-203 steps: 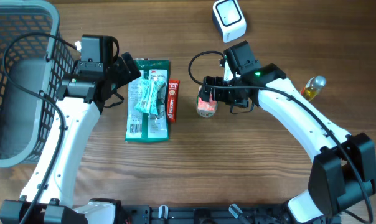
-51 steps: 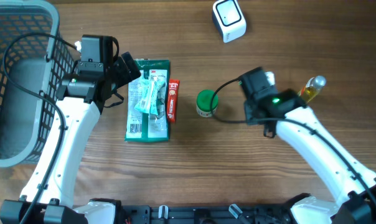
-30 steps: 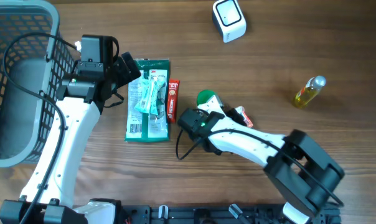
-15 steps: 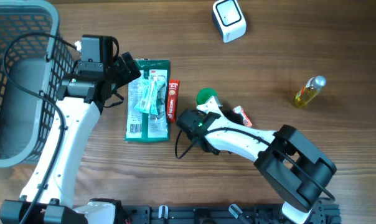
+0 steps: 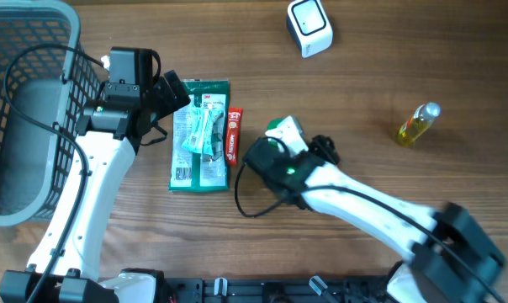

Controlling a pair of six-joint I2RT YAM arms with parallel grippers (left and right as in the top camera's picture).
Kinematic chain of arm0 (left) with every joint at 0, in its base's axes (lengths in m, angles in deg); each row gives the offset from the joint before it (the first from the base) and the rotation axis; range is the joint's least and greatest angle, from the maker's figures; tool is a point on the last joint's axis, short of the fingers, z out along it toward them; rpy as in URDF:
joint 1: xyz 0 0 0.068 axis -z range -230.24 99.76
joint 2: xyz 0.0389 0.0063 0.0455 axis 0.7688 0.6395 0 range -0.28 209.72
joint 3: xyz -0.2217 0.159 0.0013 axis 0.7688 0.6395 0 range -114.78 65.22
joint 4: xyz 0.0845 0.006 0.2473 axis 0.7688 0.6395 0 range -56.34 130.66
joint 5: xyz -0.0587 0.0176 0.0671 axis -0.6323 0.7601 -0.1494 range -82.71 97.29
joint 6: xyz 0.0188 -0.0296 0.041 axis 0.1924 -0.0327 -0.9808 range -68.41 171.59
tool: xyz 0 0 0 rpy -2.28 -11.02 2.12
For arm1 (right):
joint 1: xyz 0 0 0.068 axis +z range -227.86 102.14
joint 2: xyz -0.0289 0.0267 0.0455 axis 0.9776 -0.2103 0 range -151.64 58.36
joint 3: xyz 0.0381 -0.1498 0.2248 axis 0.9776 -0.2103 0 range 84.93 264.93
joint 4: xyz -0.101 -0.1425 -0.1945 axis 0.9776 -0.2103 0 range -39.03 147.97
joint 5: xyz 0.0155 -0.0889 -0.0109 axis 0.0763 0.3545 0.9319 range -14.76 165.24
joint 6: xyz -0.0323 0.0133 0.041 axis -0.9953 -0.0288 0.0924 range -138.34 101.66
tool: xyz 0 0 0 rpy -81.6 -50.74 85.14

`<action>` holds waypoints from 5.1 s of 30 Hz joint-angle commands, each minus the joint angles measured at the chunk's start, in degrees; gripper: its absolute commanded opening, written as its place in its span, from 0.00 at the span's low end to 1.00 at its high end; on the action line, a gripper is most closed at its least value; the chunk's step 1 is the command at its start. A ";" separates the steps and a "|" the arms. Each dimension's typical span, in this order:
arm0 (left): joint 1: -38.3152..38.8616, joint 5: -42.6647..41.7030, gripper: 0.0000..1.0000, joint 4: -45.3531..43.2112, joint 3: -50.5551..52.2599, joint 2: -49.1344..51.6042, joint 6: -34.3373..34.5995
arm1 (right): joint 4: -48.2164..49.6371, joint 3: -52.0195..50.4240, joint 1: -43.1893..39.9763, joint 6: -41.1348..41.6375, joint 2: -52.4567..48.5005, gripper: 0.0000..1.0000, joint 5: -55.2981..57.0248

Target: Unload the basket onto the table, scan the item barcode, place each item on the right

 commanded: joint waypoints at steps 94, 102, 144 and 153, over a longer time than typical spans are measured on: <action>-0.20 0.37 1.00 0.02 -0.70 -0.22 -0.09 | 9.79 -3.48 -32.24 1.77 -0.55 0.04 -47.84; -0.20 0.37 1.00 0.02 -0.72 -0.22 -0.07 | 1.42 17.73 -32.02 5.79 -0.24 0.93 -54.58; -0.20 0.37 1.00 0.02 -0.70 -0.22 -0.07 | -20.92 38.12 -17.16 61.53 -28.06 0.99 -53.81; -0.20 0.37 1.00 0.02 -0.70 -0.22 -0.07 | -21.22 38.05 -17.16 57.90 -28.06 0.78 -51.82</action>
